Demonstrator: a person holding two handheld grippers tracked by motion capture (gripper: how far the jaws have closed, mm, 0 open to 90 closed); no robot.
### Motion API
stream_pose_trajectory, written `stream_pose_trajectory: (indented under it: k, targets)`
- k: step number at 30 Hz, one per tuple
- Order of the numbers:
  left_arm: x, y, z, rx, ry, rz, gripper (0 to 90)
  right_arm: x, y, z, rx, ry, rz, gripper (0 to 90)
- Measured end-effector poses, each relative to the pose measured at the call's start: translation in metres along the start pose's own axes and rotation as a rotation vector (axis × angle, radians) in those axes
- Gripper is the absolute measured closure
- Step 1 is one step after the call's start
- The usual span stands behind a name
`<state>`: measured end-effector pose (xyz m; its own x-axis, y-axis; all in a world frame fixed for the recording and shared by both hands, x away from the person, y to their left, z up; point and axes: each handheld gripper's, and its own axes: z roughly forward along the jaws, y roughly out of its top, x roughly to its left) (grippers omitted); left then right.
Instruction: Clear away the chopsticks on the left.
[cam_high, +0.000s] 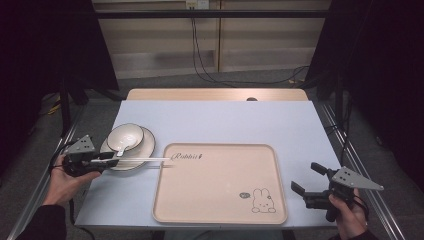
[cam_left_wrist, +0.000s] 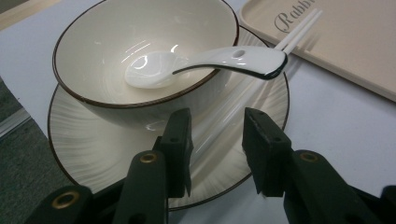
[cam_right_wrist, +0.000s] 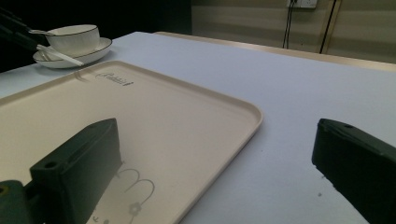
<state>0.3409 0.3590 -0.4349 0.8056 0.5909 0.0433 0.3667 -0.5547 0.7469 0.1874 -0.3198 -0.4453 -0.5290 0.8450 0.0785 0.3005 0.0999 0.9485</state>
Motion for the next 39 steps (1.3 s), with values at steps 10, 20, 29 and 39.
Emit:
stream_pose_trajectory:
  k: [10,20,29,39]
  targets:
    - [-0.002,0.000,0.011,0.032,0.002,0.049,67.3,0.001,0.000,0.001,0.000,0.011,-0.003,0.9]
    - [-0.007,0.003,0.018,0.048,-0.011,0.087,70.4,0.000,0.000,0.001,0.005,0.013,0.002,0.9]
    - [-0.012,0.009,0.027,0.092,-0.055,0.132,71.4,0.000,-0.001,0.000,0.006,0.010,0.013,0.9]
    - [-0.012,0.013,0.031,0.115,-0.105,0.164,76.8,-0.001,-0.001,0.001,0.012,0.007,0.015,1.3]
